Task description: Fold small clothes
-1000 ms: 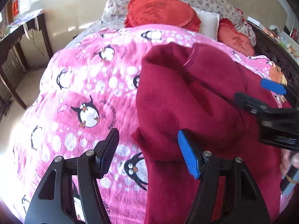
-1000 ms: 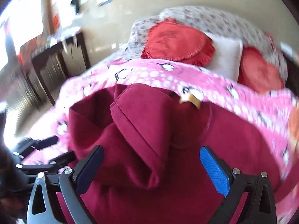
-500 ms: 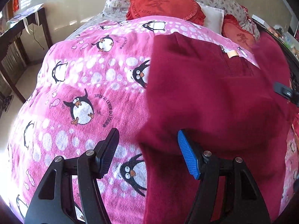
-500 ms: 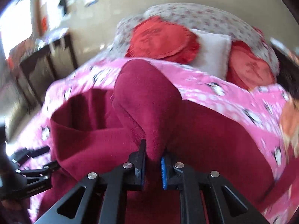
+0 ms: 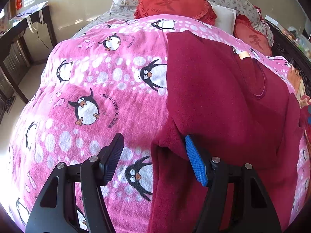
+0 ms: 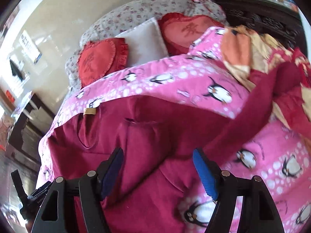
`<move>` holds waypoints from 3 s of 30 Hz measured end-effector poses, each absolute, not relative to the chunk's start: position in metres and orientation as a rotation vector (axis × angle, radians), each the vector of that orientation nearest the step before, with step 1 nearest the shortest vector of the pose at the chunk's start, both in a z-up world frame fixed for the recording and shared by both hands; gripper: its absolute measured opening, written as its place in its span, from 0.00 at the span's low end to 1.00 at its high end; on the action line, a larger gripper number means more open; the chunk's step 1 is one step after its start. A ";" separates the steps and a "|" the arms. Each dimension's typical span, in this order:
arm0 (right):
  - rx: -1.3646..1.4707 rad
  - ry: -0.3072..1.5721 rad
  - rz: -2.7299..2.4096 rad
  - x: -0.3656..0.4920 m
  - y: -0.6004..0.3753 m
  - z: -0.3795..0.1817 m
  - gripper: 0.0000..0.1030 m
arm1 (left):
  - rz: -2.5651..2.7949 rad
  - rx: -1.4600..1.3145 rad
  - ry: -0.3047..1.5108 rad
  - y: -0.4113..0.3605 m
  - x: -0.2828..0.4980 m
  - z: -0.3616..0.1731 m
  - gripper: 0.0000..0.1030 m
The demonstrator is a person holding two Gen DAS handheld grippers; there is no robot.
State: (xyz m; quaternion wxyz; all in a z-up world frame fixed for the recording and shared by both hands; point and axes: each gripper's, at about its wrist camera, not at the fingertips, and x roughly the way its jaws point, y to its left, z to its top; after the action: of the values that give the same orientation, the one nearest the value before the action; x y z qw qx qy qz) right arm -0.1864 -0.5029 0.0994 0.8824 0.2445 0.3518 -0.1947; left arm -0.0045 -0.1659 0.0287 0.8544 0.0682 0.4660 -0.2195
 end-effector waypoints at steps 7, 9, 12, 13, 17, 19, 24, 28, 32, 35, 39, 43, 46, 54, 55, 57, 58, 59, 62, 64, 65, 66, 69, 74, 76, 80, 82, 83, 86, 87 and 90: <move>0.242 0.839 -0.323 -0.109 -0.489 0.086 0.69 | -0.470 0.173 0.968 -0.167 -0.011 0.035 0.64; 0.229 0.939 -0.281 -0.100 -0.496 0.070 0.37 | -0.470 0.176 0.963 -0.166 -0.012 0.038 0.64; 0.221 0.873 -0.235 -0.129 -0.497 0.085 0.18 | -0.466 0.173 0.948 -0.163 -0.014 0.042 0.64; 0.218 0.858 -0.224 -0.142 -0.496 0.091 0.18 | -0.464 0.169 0.948 -0.162 -0.013 0.042 0.64; 0.173 0.903 -0.177 -0.199 -0.493 0.096 0.18 | -0.471 0.142 0.949 -0.161 -0.012 0.045 0.64; 0.146 0.995 -0.162 -0.221 -0.494 0.085 0.22 | -0.472 0.139 0.947 -0.162 -0.014 0.046 0.64; 0.174 0.959 -0.213 -0.258 -0.507 0.094 0.44 | -0.484 0.137 0.953 -0.169 -0.019 0.048 0.64; 0.172 0.868 -0.239 -0.231 -0.509 0.102 0.46 | -0.490 0.146 0.949 -0.178 -0.023 0.049 0.64; 0.125 0.958 -0.214 -0.180 -0.509 0.069 0.46 | -0.483 0.159 0.945 -0.181 -0.022 0.049 0.64; 0.062 1.005 -0.209 -0.169 -0.505 0.055 0.20 | -0.463 0.170 0.935 -0.176 -0.018 0.048 0.64; -0.073 0.893 -0.201 -0.170 -0.483 0.092 0.06 | -0.414 0.121 0.944 -0.166 -0.007 0.041 0.64; -0.097 0.721 -0.227 -0.152 -0.477 0.136 0.06 | -0.385 0.009 0.926 -0.159 -0.003 0.045 0.64; -0.096 0.681 -0.279 -0.132 -0.485 0.136 0.06 | -0.385 -0.004 0.923 -0.160 -0.004 0.049 0.64; 0.092 0.789 -0.299 -0.124 -0.504 0.108 0.27 | -0.425 0.057 0.945 -0.138 -0.023 0.044 0.64; 0.099 0.756 -0.233 -0.119 -0.491 0.117 0.30 | -0.429 0.076 0.950 -0.136 -0.027 0.042 0.64; 0.102 0.720 -0.048 -0.097 -0.457 0.133 0.38 | -0.432 0.110 0.962 -0.136 -0.031 0.036 0.64; 0.101 0.720 0.037 -0.083 -0.439 0.136 0.39 | -0.429 0.121 0.968 -0.136 -0.032 0.033 0.64; 0.098 0.735 0.140 -0.064 -0.415 0.137 0.39 | -0.424 0.130 0.976 -0.136 -0.031 0.030 0.64; 0.050 0.784 0.294 -0.020 -0.364 0.126 0.39 | -0.416 0.132 0.997 -0.139 -0.023 0.025 0.64; 0.006 0.842 0.349 0.009 -0.337 0.110 0.39 | -0.414 0.127 0.990 -0.140 -0.017 0.024 0.64; -0.002 0.876 0.370 0.020 -0.329 0.097 0.39 | -0.415 0.124 0.990 -0.140 -0.014 0.023 0.64; -0.017 0.908 0.383 0.031 -0.320 0.086 0.39 | -0.418 0.117 0.991 -0.139 -0.011 0.023 0.64; -0.103 0.929 0.369 0.043 -0.306 0.067 0.06 | -0.430 0.091 0.993 -0.134 -0.006 0.021 0.64; -0.095 0.814 0.443 0.050 -0.276 0.089 0.04 | -0.394 0.023 0.957 -0.110 -0.003 0.026 0.64; -0.104 0.811 0.447 0.064 -0.258 0.087 0.04 | -0.372 -0.009 0.947 -0.099 -0.001 0.031 0.64; -0.130 0.872 0.367 0.086 -0.245 0.058 0.05 | -0.354 -0.007 0.909 -0.092 -0.003 0.045 0.64; -0.093 0.890 0.337 0.077 -0.256 0.057 0.12 | -0.361 0.007 0.882 -0.093 -0.004 0.054 0.64; -0.056 0.875 0.330 0.064 -0.265 0.063 0.24 | -0.369 0.014 0.872 -0.095 -0.004 0.057 0.64; 0.010 0.809 0.274 0.014 -0.297 0.084 0.35 | -0.402 0.040 0.852 -0.111 -0.003 0.064 0.64; 0.012 0.802 0.234 -0.001 -0.309 0.089 0.35 | -0.412 0.046 0.849 -0.117 -0.003 0.065 0.64; 0.039 0.813 0.109 -0.050 -0.354 0.092 0.35 | -0.454 0.072 0.857 -0.138 -0.004 0.065 0.64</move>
State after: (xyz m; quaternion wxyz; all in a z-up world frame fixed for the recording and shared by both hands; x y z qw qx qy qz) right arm -0.0502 -0.3542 0.0919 0.9168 0.0190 0.3953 0.0527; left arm -0.0039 -0.1383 0.0647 0.8841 0.0348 0.4117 -0.2182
